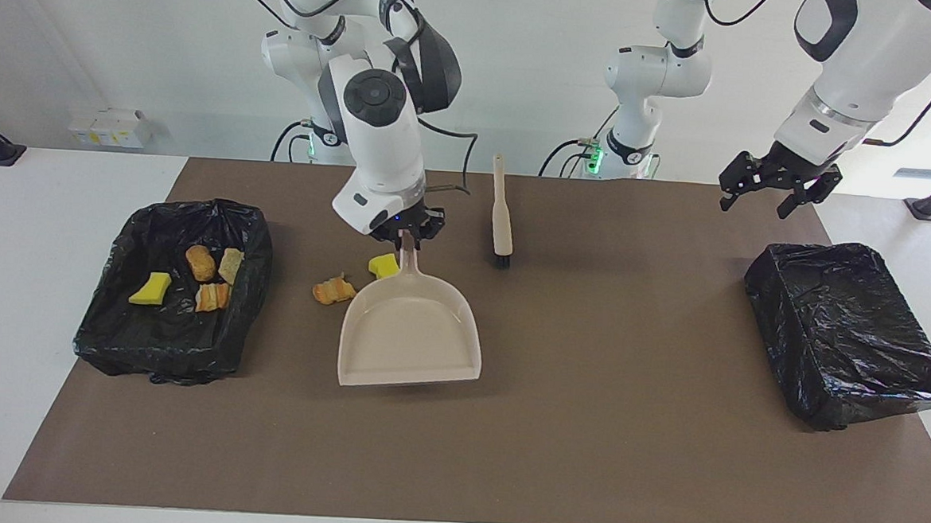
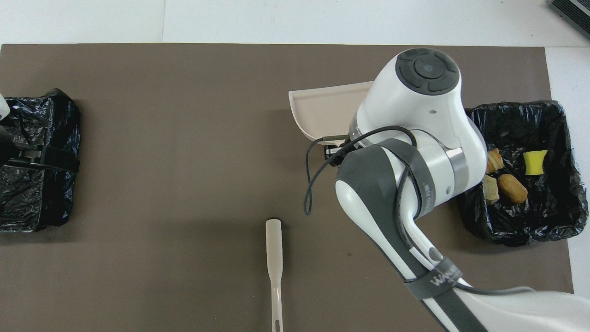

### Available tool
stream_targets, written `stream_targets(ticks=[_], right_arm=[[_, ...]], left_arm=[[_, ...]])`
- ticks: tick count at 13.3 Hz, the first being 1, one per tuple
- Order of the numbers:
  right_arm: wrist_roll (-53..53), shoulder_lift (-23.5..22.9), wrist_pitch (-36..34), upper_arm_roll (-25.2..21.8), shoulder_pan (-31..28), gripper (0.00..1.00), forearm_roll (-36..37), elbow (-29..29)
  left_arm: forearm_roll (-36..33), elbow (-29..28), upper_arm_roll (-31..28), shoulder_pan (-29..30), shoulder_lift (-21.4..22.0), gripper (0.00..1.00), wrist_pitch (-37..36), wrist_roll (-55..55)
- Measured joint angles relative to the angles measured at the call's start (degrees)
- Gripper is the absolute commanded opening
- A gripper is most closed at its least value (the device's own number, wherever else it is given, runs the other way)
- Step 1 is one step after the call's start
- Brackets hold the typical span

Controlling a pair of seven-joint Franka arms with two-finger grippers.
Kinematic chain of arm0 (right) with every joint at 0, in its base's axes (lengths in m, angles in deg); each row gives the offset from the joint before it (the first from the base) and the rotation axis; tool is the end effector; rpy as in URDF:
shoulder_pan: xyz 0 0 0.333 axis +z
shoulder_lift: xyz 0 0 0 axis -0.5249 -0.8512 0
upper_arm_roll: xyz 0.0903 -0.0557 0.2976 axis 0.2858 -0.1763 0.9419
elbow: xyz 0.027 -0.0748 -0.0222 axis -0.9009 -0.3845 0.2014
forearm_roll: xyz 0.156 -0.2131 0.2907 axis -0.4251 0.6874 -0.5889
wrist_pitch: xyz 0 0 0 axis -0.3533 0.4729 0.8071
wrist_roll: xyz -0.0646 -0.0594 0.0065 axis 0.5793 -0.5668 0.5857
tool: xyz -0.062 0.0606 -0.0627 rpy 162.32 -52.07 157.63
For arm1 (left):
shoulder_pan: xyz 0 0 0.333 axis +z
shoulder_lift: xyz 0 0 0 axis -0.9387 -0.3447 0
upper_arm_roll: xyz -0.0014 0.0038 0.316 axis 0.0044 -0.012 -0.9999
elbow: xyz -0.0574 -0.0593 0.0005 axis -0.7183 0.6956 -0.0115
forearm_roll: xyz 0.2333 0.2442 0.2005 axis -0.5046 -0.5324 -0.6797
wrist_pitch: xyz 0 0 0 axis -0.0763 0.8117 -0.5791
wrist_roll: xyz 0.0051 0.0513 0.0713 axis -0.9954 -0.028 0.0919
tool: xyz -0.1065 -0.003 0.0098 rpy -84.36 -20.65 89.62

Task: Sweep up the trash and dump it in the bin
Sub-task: 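Bring the empty dustpan back to the table center with the right gripper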

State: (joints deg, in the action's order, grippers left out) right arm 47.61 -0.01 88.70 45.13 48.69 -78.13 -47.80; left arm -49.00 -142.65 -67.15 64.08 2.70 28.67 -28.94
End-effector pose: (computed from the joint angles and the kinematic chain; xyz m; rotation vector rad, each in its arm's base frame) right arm 0.5937 0.2768 0.4754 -3.0372 0.0022 0.1972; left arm 0.5363 -0.0300 0.6120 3.0926 -0.2038 -0.0189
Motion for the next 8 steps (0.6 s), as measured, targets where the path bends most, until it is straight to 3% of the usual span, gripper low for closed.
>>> stream_targets(ticks=[8], right_arm=[[-8.40, -14.65, 18.41, 0.30, 10.37, 0.00, -3.85, 4.15]], left_arm=[[0.00, 0.00, 0.16, -0.09, 0.07, 1.00, 0.00, -0.02]])
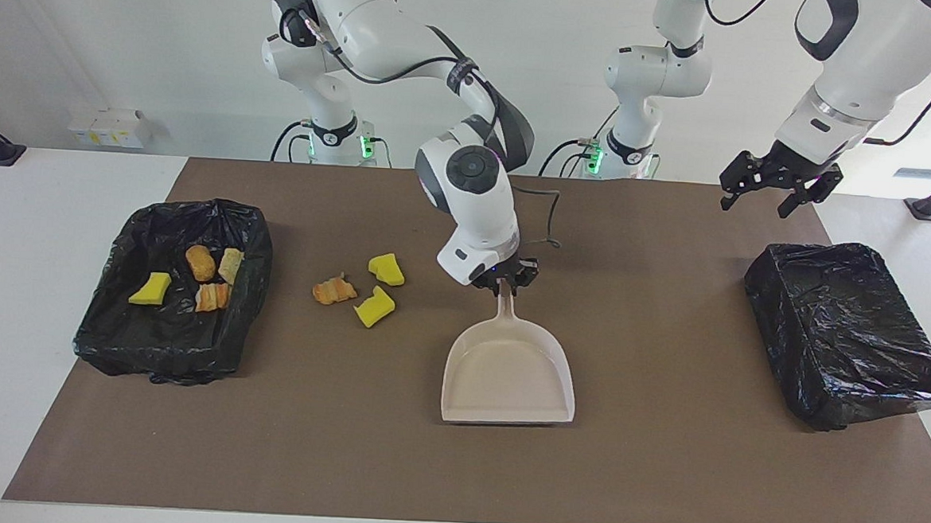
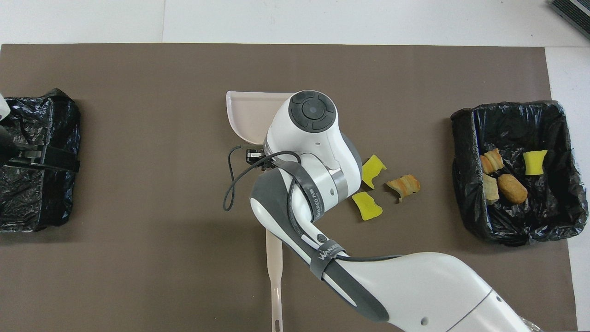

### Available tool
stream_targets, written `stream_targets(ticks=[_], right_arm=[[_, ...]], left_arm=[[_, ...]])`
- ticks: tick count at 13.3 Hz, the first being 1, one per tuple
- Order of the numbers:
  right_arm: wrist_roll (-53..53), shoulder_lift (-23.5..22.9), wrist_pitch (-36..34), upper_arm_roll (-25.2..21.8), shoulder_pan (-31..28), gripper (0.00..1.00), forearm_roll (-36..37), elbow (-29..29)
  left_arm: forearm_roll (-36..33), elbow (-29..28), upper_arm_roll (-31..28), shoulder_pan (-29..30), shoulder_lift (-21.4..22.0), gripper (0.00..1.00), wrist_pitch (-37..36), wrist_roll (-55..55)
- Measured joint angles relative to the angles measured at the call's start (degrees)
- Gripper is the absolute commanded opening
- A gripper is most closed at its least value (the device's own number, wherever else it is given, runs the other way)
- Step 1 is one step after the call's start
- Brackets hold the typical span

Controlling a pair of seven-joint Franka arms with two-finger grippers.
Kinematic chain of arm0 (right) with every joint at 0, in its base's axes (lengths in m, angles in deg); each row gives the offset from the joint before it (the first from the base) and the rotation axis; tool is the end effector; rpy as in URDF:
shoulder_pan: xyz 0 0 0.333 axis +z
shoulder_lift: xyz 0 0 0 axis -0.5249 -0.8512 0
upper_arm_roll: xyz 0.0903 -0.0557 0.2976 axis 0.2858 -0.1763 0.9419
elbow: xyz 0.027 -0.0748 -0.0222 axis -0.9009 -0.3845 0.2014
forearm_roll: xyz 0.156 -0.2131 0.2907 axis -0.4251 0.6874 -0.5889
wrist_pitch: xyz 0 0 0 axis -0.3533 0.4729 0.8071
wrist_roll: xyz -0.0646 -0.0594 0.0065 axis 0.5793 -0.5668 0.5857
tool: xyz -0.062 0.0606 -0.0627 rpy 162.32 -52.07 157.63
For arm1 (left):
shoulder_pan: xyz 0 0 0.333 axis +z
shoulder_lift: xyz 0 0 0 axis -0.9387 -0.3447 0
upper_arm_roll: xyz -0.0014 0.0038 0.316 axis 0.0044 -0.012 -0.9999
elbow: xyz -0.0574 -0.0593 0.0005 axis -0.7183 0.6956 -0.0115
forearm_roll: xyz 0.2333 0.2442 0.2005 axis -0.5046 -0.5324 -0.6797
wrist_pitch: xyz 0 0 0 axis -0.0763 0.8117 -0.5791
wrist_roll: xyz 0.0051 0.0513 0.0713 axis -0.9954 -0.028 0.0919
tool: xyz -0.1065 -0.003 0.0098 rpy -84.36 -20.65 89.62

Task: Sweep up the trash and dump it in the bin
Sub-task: 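Bring the empty dustpan back to the table center with the right gripper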

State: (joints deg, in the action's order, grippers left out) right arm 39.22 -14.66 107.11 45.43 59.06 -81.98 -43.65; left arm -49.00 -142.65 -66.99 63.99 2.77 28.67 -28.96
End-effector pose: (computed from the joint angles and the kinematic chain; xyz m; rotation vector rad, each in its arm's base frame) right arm 0.5925 0.4147 0.3630 -2.9138 0.0536 0.1127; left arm 0.5358 -0.0323 0.6126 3.0924 -0.2101 -0.0172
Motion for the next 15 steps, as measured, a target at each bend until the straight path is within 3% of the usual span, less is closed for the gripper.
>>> stream_targets(ticks=[2, 3, 4, 8, 13, 15], right_arm=[[-0.12, -1.53, 0.90, 0.02, 0.17, 0.00, -0.15, 0.49], [-0.22, -1.66, 0.95, 0.02, 0.19, 0.38, -0.18, 0.59], [-0.24, -1.67, 0.95, 0.02, 0.20, 0.99, -0.18, 0.59], [0.11, -0.97, -0.39, -0.13, 0.08, 1.00, 0.15, 1.30], [1.02, 5.48, -11.79, -0.40, -2.42, 1.00, 0.18, 0.60], [1.12, 10.11, -13.86, -0.27, -2.78, 1.00, -1.07, -3.29]], left_arm=[[0.00, 0.00, 0.05, -0.05, 0.00, 1.00, 0.00, 0.00], [0.00, 0.00, -0.01, -0.04, 0.00, 1.00, 0.00, 0.00], [0.00, 0.00, -0.06, -0.03, 0.01, 1.00, 0.00, 0.00], [0.00, 0.11, 0.03, -0.07, 0.20, 1.00, 0.37, 0.00], [0.00, 0.00, 0.70, -2.40, -1.30, 1.00, 3.17, 0.00], [0.00, -0.11, 0.87, -4.81, -3.80, 1.00, 7.87, -0.07]])
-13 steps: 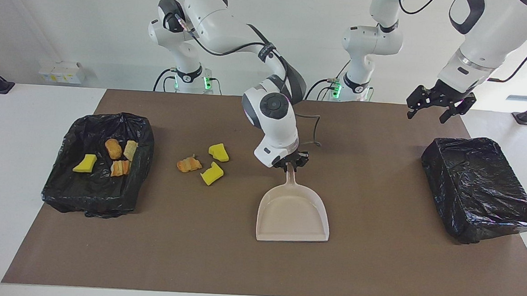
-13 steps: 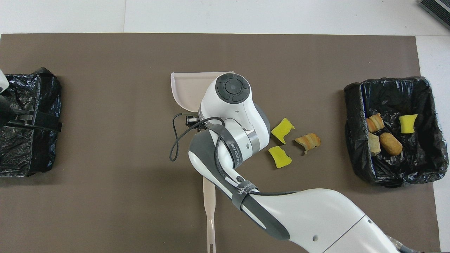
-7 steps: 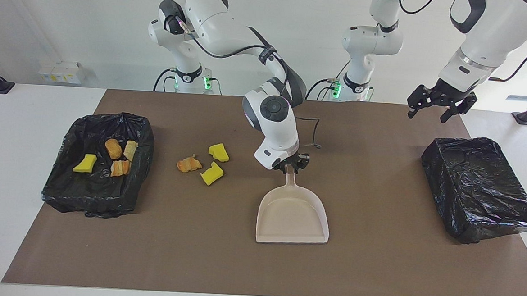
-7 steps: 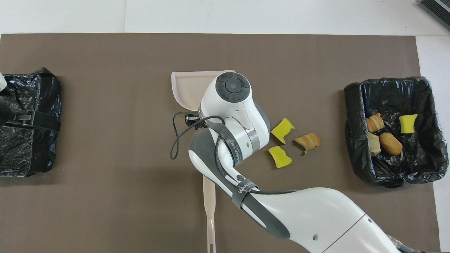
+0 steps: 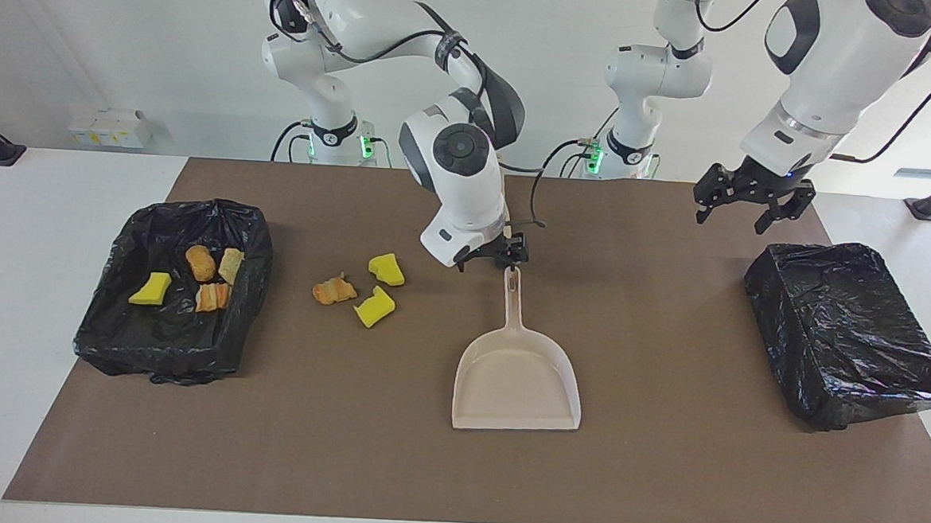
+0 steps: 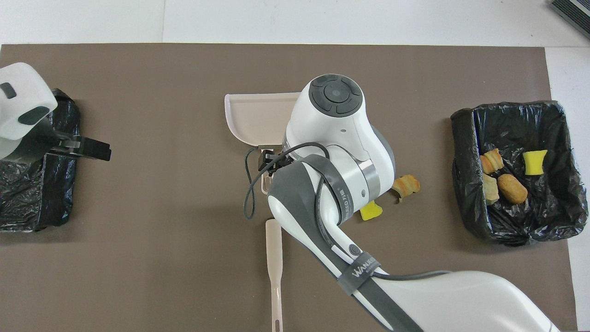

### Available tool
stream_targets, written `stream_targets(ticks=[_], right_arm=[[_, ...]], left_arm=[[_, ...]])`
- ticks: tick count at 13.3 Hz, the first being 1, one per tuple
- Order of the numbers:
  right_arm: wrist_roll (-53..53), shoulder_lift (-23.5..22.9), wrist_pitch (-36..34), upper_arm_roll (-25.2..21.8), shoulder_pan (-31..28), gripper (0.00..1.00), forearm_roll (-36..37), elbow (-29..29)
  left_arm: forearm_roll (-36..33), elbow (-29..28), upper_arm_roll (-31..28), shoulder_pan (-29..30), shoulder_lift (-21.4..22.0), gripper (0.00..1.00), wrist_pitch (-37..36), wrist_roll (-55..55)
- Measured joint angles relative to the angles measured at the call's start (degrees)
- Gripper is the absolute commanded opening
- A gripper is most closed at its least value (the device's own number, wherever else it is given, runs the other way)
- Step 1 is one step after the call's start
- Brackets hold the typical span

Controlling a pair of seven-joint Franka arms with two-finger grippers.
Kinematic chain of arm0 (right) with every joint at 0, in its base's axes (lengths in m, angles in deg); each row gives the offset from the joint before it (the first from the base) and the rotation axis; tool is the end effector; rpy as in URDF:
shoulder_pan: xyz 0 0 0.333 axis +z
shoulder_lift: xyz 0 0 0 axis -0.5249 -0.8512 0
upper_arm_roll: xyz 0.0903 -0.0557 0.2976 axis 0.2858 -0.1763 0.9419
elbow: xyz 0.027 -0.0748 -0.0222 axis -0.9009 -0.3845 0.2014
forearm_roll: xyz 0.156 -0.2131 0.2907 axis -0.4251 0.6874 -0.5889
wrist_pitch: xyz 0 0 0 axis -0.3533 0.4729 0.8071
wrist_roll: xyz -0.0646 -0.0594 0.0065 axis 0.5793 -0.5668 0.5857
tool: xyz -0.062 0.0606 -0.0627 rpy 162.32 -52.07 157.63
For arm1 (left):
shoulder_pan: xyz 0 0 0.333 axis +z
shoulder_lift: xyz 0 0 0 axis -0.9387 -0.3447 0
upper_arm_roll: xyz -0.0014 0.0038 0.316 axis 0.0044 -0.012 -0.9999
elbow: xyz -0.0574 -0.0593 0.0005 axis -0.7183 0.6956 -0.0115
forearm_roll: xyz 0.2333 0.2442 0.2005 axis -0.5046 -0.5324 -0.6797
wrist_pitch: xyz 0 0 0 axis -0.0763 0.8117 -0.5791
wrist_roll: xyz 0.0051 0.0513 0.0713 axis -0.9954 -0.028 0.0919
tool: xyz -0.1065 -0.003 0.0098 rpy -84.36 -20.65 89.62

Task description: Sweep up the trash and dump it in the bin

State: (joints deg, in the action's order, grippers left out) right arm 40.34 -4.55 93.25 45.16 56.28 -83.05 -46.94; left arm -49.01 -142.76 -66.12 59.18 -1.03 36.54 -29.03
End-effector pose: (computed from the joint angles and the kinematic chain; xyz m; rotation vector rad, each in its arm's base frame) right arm 0.5674 0.3677 0.4379 -2.9634 0.0454 0.2627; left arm 0.5616 -0.0903 0.5875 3.0797 -0.3549 0.0870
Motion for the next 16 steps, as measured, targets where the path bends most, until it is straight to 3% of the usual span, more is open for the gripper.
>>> stream_targets(ticks=[3, 7, 11, 14, 16], right_arm=[[-1.02, 8.93, 0.01, 0.42, 3.55, 1.00, -2.73, -12.18], [-4.50, 17.64, 10.46, 0.55, 11.13, 1.00, -6.82, -28.75], [-8.07, 19.25, 17.27, 0.60, 17.37, 1.00, -6.92, -38.56], [-8.56, 20.26, 18.46, 0.60, 19.21, 0.99, -6.94, -42.65], [-8.82, 21.89, 18.47, 0.59, 19.86, 0.80, -6.99, -44.33]], left_arm=[[0.00, -0.37, 0.22, -4.79, -5.96, 1.00, 9.48, -2.89], [-0.05, -0.48, 0.38, -12.00, -13.66, 1.00, 21.65, -11.70], [-0.06, -0.76, 0.41, -18.46, -17.71, 1.00, 23.78, -18.34], [-0.06, -3.65, 0.44, -22.52, -19.17, 1.00, 26.25, -23.94], [-0.06, -6.24, 0.42, -24.68, -19.17, 1.00, 26.91, -26.33]])
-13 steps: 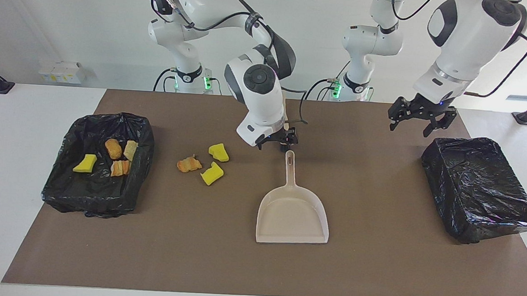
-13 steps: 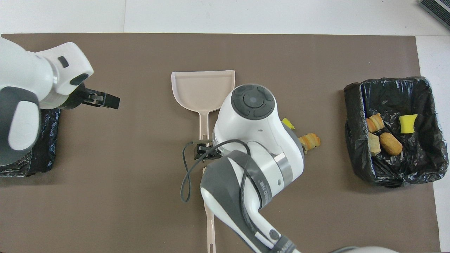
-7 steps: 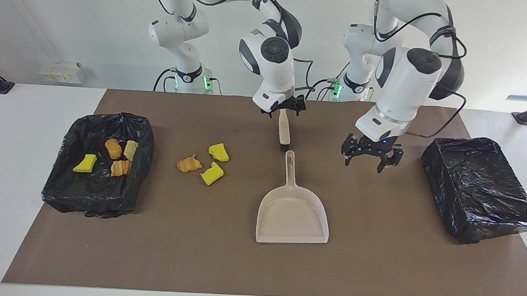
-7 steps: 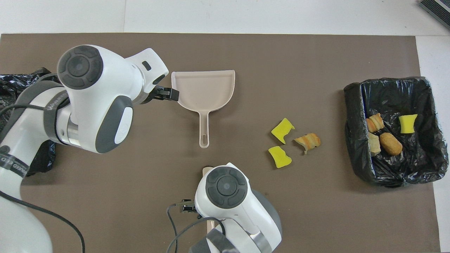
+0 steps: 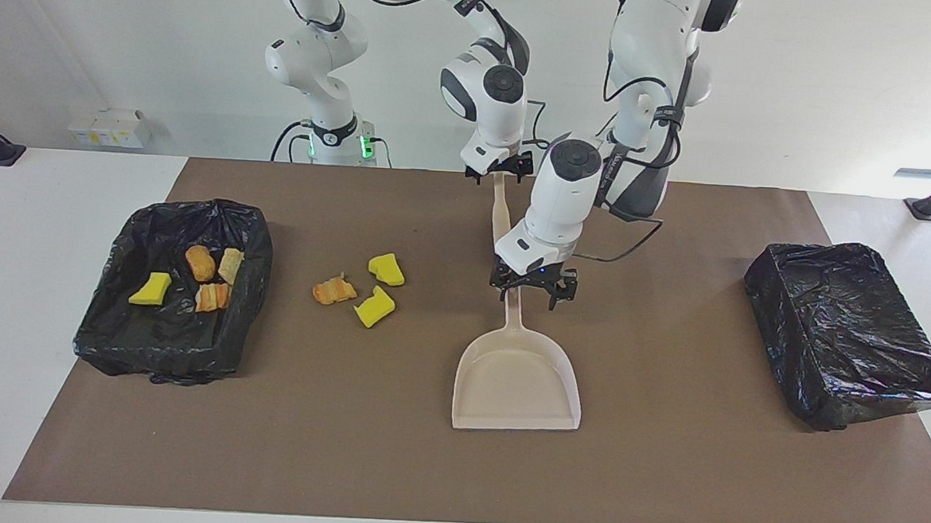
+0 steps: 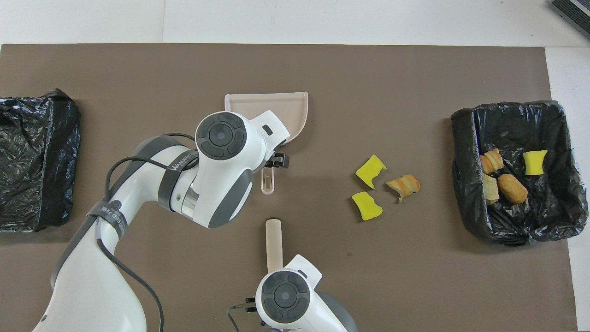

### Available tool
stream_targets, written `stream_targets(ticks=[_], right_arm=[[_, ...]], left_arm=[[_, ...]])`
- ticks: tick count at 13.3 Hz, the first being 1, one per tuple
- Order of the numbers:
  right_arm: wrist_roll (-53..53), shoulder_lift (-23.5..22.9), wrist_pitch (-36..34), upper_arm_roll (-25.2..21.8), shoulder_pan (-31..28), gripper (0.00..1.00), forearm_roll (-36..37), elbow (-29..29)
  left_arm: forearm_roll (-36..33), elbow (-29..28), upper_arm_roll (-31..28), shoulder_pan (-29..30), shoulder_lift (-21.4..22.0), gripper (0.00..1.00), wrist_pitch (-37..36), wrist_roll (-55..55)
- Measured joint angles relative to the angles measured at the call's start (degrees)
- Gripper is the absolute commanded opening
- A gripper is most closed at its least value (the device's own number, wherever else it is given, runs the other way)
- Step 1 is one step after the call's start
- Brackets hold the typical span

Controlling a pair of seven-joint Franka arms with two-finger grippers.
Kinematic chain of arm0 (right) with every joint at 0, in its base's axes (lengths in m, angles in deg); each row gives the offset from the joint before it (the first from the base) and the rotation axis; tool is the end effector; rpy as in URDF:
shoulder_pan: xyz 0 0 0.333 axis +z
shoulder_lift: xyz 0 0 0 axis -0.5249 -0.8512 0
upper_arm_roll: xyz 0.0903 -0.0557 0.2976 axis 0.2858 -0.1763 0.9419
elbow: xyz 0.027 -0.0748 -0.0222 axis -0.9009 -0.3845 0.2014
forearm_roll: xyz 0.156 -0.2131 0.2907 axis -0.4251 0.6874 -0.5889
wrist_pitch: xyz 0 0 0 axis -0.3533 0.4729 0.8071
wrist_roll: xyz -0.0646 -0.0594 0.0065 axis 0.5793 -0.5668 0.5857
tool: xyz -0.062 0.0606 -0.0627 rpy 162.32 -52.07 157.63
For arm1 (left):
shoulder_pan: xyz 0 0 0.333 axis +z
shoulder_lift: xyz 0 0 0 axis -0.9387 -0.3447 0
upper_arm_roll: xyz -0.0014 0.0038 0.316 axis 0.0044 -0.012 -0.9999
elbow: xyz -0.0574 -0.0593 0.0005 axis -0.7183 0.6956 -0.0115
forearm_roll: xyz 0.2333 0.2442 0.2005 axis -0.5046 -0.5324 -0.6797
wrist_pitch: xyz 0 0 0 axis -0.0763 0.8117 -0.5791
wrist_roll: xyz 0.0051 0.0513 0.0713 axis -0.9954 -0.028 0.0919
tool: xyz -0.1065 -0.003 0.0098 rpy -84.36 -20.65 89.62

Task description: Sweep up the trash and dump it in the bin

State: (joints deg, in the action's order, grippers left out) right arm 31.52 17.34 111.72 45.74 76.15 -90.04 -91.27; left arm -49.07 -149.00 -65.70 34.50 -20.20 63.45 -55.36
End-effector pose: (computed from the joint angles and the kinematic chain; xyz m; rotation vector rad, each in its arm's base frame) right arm 0.2967 0.4202 0.3417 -3.0379 -0.0775 0.4180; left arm 0.5382 -0.3645 0.3733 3.0662 -0.2983 0.0978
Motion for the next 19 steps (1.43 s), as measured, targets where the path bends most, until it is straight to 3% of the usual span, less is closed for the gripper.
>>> stream_targets(ticks=[2, 3, 5, 8, 10, 13, 15, 17, 19], right_arm=[[-1.52, 0.83, 0.46, 0.00, 1.26, 0.52, -0.06, -0.59], [-2.19, 0.95, 1.14, 0.01, 1.83, 0.43, -0.06, -0.76], [-2.32, 0.95, 1.50, -0.01, 2.11, 0.42, -0.07, -0.87], [-2.32, 0.95, 3.30, -0.11, 2.11, 0.41, -0.10, -1.63], [-2.32, 0.95, 4.20, -0.11, 2.11, 0.02, -0.11, -2.39], [-2.40, 0.95, 4.31, -0.24, 2.09, 0.00, -0.15, -2.42], [-2.42, 0.97, 4.31, -0.58, 1.73, 0.00, -0.16, -2.01], [-2.36, 1.44, 3.33, -0.93, -0.19, 0.00, -0.14, -1.06], [-2.03, 3.49, -2.31, -1.14, -3.82, 0.00, 0.02, 0.78]], left_arm=[[0.00, -1.43, 0.02, -0.81, 0.37, 0.99, 0.99, -1.72], [0.00, -2.17, 0.01, -1.16, 0.76, 0.84, 1.86, -3.18], [0.00, -3.03, -0.03, -1.70, 1.41, 0.59, 2.30, -4.75], [0.00, -3.69, -0.07, -1.79, 1.76, 0.58, 2.47, -4.96], [0.00, -3.94, -0.09, -1.79, 1.88, 0.57, 2.59, -5.14], [0.03, -4.12, -0.09, -1.79, 2.09, 0.51, 2.63, -5.40], [0.03, -4.15, -0.08, -1.79, 2.11, 0.31, 2.63, -5.40], [0.03, -4.33, -0.04, -1.80, 2.18, 0.30, 2.63, -5.40], [0.03, -4.84, -0.02, -1.82, 2.42, 0.31, 2.62, -5.34]])
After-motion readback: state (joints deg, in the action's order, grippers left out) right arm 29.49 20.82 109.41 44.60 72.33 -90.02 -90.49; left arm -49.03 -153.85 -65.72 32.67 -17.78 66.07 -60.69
